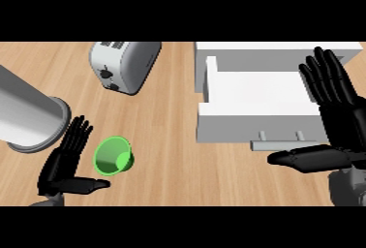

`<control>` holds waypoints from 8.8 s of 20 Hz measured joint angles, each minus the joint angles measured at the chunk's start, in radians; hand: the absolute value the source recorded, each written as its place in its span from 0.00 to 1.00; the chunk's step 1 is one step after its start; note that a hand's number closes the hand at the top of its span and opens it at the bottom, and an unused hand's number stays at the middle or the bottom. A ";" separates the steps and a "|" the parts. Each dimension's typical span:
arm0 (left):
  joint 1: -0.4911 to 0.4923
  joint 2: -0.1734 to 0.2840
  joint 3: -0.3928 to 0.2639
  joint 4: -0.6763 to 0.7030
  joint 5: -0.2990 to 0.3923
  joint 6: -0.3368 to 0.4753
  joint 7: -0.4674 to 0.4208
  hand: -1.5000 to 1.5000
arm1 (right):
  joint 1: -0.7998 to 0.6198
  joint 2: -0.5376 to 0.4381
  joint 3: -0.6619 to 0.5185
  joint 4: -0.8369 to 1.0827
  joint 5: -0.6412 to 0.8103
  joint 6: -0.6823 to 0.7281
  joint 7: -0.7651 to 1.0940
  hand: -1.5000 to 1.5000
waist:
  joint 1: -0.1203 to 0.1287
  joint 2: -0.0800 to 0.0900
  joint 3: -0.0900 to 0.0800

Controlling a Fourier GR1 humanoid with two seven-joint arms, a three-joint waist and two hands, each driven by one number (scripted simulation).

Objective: Pick up the cup, place it into the drawer and close the drawer

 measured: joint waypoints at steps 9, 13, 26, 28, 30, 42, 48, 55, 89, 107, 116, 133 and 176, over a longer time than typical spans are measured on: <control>-0.135 0.046 0.040 0.422 -0.081 -0.013 -0.268 0.00 | -0.027 0.003 -0.005 0.002 0.009 0.003 0.025 0.00 | -0.002 0.000 0.000; -0.226 0.062 0.056 0.637 -0.116 -0.009 -0.407 0.00 | -0.017 -0.011 -0.030 -0.016 -0.016 0.022 0.038 0.00 | -0.005 0.001 0.000; -0.384 0.074 0.078 0.983 -0.168 0.056 -0.595 0.00 | -0.054 -0.010 -0.033 -0.018 -0.024 0.025 0.073 0.00 | -0.016 0.006 -0.001; -0.398 0.067 0.079 0.999 -0.173 0.066 -0.604 0.00 | -0.050 -0.014 -0.040 -0.021 -0.033 0.031 0.074 0.00 | -0.018 0.006 -0.001; -0.410 0.063 0.078 1.013 -0.176 0.068 -0.609 0.00 | -0.050 -0.015 -0.041 -0.016 -0.029 0.033 0.067 0.00 | -0.017 0.006 0.000; -0.443 0.023 0.062 1.017 -0.184 -0.002 -0.616 1.00 | -0.054 -0.028 -0.057 0.007 -0.037 0.046 0.063 0.00 | -0.022 0.009 -0.002; -0.439 0.000 0.075 0.950 -0.191 0.141 -0.696 1.00 | -0.053 -0.034 -0.061 0.014 -0.029 0.049 0.054 0.00 | -0.018 0.008 -0.003; -0.467 -0.025 0.180 0.920 -0.121 0.278 -0.732 1.00 | -0.081 -0.039 -0.072 0.027 -0.043 0.050 0.062 0.00 | -0.019 0.009 -0.003; -1.142 -0.149 -0.166 0.502 0.023 0.518 0.038 1.00 | -0.057 -0.052 -0.098 0.055 -0.024 0.061 0.019 0.00 | -0.026 0.003 0.001; -1.320 -0.150 -0.465 0.906 0.167 0.577 0.181 1.00 | -0.145 -0.032 -0.048 0.085 -0.031 0.082 0.010 0.00 | -0.148 0.036 0.003; -1.261 -0.150 -0.508 0.887 0.273 0.566 0.117 0.00 | -0.186 -0.003 0.014 0.087 -0.084 0.139 0.019 1.00 | -0.201 0.051 0.002; -1.261 -0.150 -0.441 0.833 0.499 0.607 -0.103 0.00 | -0.123 -0.199 0.246 0.073 -0.009 0.481 0.121 0.00 | -0.113 0.024 0.001; -0.849 0.051 -0.435 0.490 0.561 0.321 -0.111 0.00 | -0.535 -0.177 0.135 1.278 0.453 0.216 -0.485 1.00 | 0.169 0.023 0.012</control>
